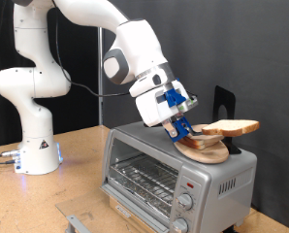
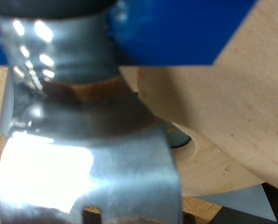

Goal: Make a piece of toast with the oven

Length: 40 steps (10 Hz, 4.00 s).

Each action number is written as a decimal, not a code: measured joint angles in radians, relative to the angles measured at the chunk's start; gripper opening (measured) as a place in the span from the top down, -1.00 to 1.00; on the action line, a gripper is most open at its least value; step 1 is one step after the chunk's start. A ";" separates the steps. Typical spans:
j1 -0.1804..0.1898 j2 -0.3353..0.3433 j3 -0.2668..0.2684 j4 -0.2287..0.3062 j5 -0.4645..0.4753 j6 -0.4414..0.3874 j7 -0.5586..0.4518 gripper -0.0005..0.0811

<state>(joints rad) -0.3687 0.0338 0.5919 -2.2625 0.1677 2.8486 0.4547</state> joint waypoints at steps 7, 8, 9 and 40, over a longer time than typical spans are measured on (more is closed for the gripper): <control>-0.001 -0.165 -0.040 -0.020 0.555 -0.273 -0.527 0.03; -0.001 -0.206 -0.060 -0.037 0.575 -0.332 -0.559 0.03; -0.002 -0.246 -0.082 -0.052 0.575 -0.405 -0.582 0.03; -0.143 -0.321 -0.443 -0.295 0.460 -0.585 -1.217 0.03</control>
<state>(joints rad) -0.5118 -0.2874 0.1485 -2.5570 0.6279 2.2639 -0.7628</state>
